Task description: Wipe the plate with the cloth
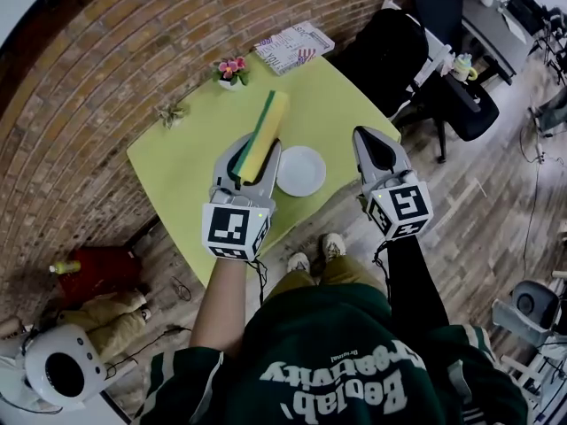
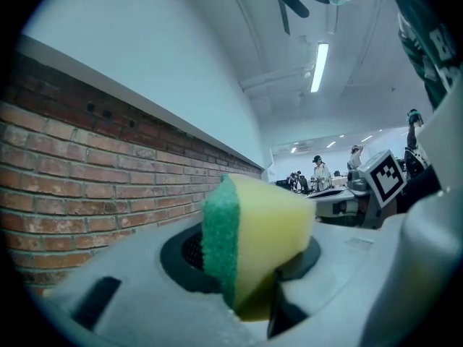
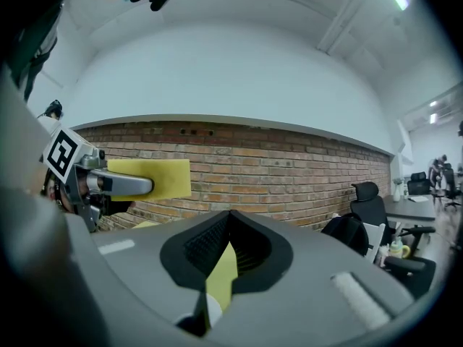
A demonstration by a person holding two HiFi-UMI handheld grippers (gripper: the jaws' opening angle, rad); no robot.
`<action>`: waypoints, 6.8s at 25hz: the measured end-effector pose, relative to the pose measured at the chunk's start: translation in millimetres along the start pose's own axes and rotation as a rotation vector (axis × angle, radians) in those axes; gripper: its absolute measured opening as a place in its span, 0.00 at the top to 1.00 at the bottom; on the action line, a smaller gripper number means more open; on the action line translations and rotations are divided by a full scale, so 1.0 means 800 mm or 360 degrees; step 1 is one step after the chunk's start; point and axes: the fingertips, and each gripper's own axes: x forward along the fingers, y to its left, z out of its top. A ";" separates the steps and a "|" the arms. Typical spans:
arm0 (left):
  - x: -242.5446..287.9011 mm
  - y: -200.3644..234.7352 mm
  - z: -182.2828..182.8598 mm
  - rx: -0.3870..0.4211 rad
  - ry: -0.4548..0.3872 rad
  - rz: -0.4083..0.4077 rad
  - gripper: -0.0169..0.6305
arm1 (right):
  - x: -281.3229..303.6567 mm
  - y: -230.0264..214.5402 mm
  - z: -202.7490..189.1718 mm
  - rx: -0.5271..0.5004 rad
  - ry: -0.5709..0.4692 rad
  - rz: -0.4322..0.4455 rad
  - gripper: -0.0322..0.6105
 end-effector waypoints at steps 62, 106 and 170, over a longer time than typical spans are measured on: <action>0.075 -0.047 -0.377 -0.0402 0.1212 0.0513 0.77 | 0.121 -0.092 -0.068 0.0129 0.0100 0.0551 0.93; -0.037 -0.028 -0.377 -0.0528 0.1235 0.0766 0.77 | 0.117 -0.048 -0.060 0.0145 0.0068 0.0672 0.93; 0.069 -0.145 -0.375 -0.0404 0.1264 0.0231 0.77 | 0.093 -0.080 -0.067 0.0167 0.0086 0.0571 0.93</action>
